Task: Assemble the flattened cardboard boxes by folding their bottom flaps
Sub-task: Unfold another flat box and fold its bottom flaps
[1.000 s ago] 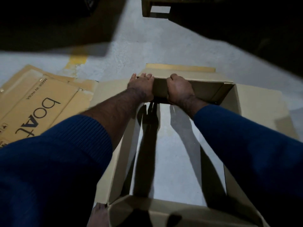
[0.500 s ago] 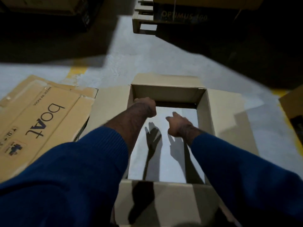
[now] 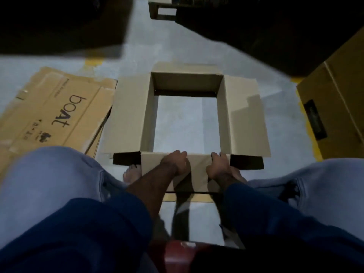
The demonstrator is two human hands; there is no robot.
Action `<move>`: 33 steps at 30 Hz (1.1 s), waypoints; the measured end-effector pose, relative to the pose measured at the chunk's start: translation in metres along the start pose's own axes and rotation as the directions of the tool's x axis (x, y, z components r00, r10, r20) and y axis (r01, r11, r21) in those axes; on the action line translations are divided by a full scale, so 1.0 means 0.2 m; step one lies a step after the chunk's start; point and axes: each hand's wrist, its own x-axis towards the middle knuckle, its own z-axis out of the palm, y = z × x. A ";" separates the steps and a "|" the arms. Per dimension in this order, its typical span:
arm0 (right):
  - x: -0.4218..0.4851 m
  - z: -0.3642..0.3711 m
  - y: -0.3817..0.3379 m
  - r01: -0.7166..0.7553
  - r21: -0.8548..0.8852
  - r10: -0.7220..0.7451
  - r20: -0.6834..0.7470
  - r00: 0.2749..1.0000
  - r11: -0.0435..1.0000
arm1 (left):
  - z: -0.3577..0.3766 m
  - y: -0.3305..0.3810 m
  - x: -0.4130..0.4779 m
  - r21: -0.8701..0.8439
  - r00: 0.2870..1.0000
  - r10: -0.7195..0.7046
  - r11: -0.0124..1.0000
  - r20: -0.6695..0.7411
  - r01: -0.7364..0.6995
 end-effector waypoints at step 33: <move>-0.09 -0.33 -0.15 0.210 0.774 0.057 -0.302 0.952 0.597 | -0.16 0.39 -0.15 0.036 0.981 0.105 0.994 -0.161 -0.101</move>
